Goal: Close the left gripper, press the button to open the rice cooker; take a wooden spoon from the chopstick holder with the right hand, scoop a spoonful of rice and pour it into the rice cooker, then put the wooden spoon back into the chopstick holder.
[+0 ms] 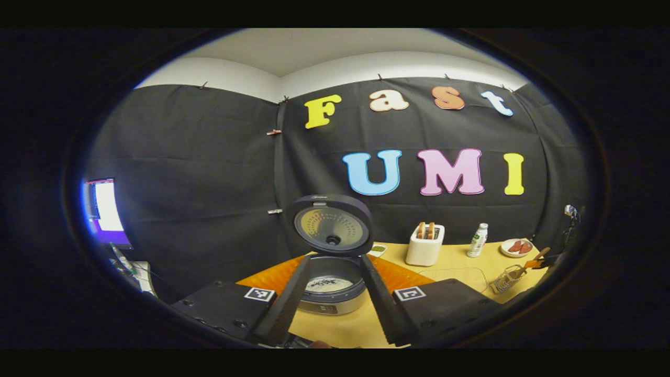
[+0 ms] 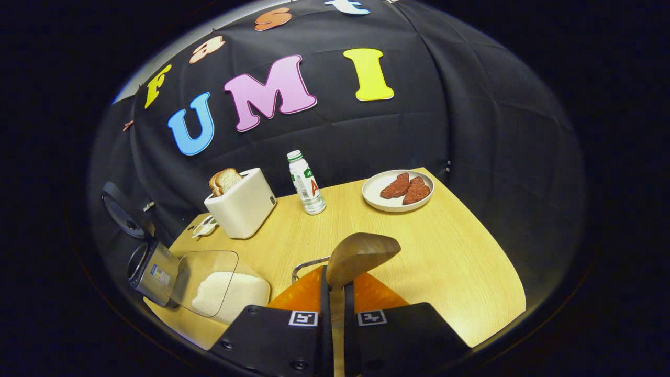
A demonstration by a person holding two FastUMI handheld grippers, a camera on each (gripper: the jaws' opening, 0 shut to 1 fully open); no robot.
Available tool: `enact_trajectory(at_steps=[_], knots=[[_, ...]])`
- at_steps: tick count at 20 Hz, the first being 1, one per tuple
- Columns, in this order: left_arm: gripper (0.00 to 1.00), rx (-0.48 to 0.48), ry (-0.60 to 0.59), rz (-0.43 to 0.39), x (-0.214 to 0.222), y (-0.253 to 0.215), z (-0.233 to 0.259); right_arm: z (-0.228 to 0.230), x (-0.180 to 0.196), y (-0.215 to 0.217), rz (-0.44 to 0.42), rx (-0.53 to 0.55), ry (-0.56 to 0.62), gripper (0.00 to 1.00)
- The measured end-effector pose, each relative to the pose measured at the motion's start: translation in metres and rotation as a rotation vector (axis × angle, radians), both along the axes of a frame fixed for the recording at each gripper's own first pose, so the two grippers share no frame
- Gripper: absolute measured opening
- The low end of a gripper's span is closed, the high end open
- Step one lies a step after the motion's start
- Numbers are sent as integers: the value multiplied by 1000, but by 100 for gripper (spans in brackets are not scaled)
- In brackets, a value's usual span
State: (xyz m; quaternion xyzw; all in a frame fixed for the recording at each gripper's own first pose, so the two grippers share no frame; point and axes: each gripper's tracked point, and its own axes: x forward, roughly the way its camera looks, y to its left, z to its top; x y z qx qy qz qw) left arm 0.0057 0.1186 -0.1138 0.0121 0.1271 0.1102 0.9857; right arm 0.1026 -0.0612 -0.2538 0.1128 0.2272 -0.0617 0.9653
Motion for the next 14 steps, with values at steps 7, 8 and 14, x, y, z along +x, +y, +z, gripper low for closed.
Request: enact_trajectory(at_steps=[7, 8, 14], knots=[[68, -8, -3, -8, 2, 1, 0, 34, 4, 0, -18, -48, -61, 10], [68, -18, -4, -7, 2, 2, -2, 42, 6, 2, -17, -58, -76, 10], [68, -35, -22, 0, 3, 11, 0, 101, 8, 16, -38, -96, -196, 10]])
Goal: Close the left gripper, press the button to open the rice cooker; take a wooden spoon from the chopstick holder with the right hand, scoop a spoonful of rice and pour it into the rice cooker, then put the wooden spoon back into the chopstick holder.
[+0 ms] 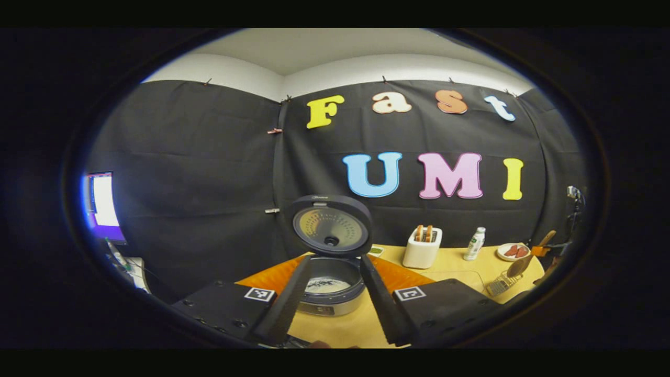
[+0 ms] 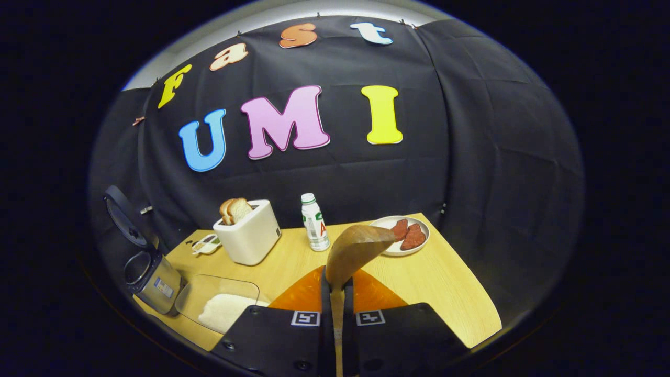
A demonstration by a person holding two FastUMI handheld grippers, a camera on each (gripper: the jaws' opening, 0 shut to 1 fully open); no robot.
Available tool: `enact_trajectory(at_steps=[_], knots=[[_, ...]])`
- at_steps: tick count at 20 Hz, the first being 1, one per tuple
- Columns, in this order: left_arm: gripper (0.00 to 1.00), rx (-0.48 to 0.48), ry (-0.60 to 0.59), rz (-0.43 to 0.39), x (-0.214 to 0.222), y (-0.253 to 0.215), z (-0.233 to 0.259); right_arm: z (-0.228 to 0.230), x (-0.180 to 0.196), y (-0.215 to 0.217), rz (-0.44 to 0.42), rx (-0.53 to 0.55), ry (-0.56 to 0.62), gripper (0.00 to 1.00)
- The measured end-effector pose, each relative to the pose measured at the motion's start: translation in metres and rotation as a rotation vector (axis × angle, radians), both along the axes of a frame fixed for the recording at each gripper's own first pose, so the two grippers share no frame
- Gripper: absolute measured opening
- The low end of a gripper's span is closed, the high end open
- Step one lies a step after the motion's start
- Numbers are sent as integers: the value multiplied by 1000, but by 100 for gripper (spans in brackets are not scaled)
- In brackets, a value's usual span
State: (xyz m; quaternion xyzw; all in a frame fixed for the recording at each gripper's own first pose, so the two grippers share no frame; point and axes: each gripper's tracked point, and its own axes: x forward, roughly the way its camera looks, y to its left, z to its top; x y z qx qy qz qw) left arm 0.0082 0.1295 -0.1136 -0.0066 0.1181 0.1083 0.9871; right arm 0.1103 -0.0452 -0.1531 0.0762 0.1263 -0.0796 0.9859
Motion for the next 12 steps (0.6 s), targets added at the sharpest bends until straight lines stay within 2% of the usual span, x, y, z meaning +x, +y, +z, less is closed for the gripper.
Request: enact_trajectory(at_steps=[2, 7, 12], knots=[[68, 2, -1, 3, -1, 5, 0, 17, 2, 17, 15, 14, -36, 10], [68, -8, 2, 0, -1, 14, -5, 34, 19, 81, 127, 31, -59, 10], [68, -11, 9, -3, 1, 26, -8, 12, 33, 143, 231, 2, -9, 10]])
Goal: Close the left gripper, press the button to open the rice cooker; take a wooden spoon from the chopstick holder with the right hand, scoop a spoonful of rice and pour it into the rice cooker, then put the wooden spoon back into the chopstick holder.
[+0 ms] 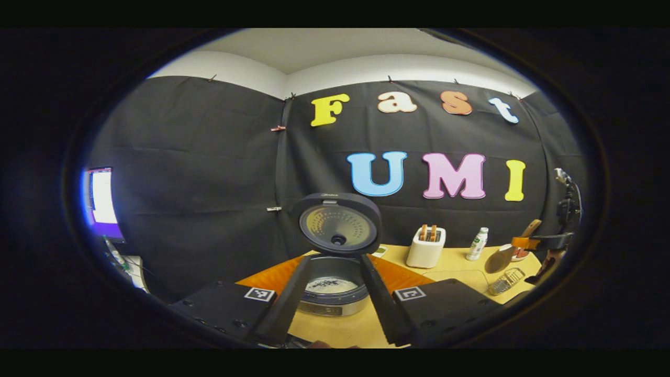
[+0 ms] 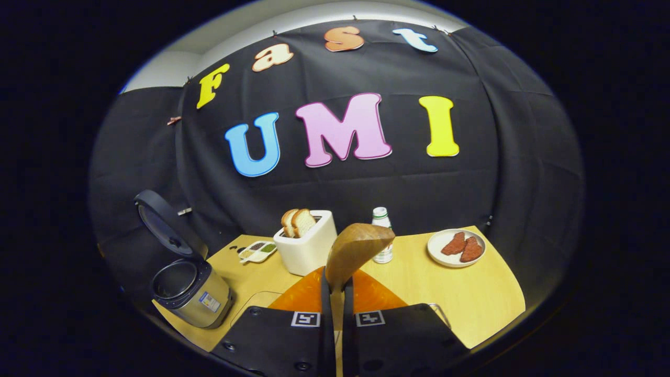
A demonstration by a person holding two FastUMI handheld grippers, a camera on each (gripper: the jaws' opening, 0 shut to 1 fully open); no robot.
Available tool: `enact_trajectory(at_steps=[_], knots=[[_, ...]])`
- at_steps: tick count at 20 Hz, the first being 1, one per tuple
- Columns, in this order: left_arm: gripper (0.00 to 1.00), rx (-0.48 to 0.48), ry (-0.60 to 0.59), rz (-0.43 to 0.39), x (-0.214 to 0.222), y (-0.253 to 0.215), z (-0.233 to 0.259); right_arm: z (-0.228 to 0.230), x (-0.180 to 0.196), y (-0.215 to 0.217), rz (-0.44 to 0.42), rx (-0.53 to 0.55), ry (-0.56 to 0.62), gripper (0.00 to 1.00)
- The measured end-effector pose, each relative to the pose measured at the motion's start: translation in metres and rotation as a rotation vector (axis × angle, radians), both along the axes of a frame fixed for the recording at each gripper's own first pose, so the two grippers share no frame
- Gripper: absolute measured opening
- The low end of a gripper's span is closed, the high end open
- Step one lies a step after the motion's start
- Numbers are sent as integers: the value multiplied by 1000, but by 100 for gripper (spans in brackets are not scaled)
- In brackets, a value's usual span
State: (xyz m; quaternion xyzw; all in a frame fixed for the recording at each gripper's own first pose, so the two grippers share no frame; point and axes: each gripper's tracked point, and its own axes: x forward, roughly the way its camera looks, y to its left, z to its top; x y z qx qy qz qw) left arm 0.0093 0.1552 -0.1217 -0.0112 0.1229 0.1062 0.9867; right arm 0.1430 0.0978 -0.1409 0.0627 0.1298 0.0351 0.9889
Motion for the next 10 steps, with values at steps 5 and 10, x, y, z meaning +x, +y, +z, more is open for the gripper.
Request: enact_trajectory(at_steps=[5, 10], knots=[[68, -12, 3, -9, 4, 13, 3, -50, 11, 39, 40, -29, 100, 10], [68, 9, 8, -13, 14, 28, 3, -90, 19, 61, 60, -77, 169, 10]])
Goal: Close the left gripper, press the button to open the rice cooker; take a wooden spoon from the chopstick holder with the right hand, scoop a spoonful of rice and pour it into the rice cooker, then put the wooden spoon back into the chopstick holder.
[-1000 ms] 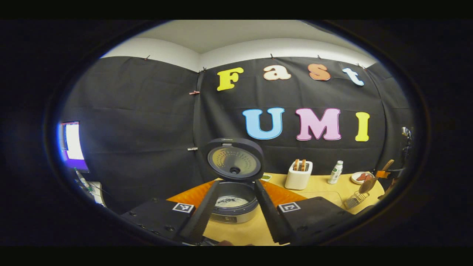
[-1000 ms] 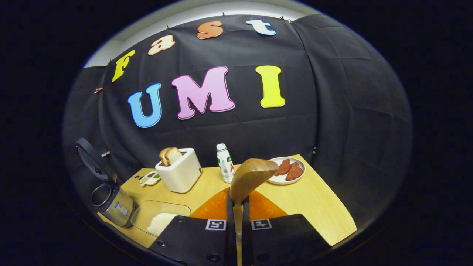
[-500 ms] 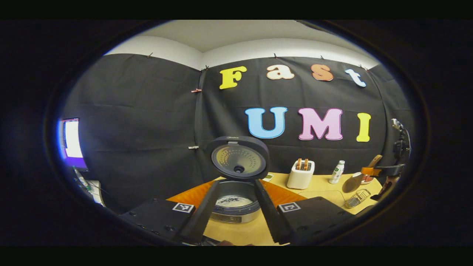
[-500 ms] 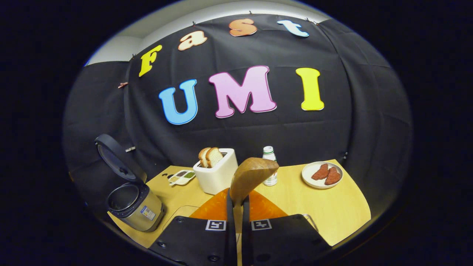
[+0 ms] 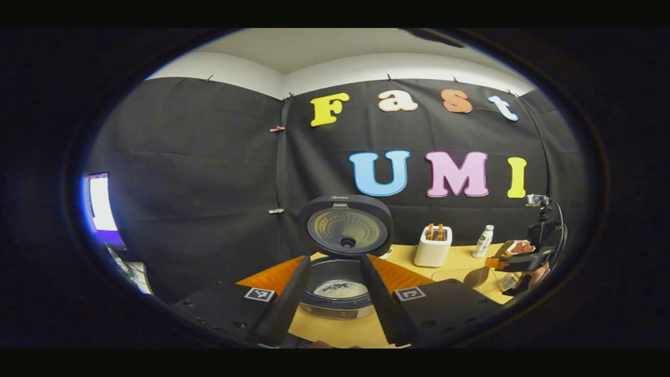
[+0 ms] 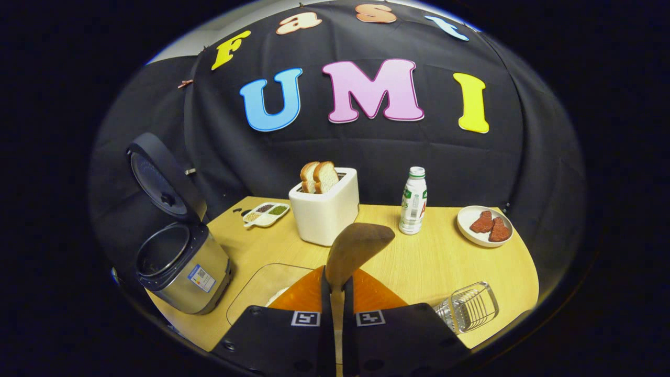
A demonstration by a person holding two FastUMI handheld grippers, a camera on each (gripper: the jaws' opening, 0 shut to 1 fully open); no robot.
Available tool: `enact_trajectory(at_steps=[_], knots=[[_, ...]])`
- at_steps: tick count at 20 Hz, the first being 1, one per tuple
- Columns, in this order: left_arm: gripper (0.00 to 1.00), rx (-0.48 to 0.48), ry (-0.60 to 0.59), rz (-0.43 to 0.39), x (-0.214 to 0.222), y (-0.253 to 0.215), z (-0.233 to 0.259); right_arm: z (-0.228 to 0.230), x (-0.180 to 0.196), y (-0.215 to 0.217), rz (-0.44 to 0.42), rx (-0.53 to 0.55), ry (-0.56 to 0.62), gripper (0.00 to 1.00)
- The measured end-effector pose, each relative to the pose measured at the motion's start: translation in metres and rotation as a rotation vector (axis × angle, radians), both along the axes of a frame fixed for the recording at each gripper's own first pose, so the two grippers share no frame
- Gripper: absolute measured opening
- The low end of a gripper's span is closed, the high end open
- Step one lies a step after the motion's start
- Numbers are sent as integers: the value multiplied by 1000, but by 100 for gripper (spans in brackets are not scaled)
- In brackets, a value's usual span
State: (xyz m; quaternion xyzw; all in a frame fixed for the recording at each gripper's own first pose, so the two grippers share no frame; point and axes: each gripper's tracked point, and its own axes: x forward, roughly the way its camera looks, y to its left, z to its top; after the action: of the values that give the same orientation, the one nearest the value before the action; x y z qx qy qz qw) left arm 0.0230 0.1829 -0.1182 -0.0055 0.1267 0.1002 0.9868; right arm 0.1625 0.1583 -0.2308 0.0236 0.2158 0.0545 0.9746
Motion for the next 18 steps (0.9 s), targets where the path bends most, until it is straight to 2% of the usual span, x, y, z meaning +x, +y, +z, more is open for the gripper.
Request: enact_trajectory(at_steps=[7, 9, 12, 18], knots=[[68, -32, 6, -2, 10, 5, -5, -32, 3, 33, 49, -51, 47, 10], [68, -68, 5, 1, 11, 5, -8, -37, 0, 46, 67, -33, 65, 10], [69, -70, 11, 14, 11, 9, -12, -39, -6, 66, 93, -7, 78, 10], [67, -82, 11, 34, 6, 15, -14, -38, -13, 88, 88, 122, 128, 10]])
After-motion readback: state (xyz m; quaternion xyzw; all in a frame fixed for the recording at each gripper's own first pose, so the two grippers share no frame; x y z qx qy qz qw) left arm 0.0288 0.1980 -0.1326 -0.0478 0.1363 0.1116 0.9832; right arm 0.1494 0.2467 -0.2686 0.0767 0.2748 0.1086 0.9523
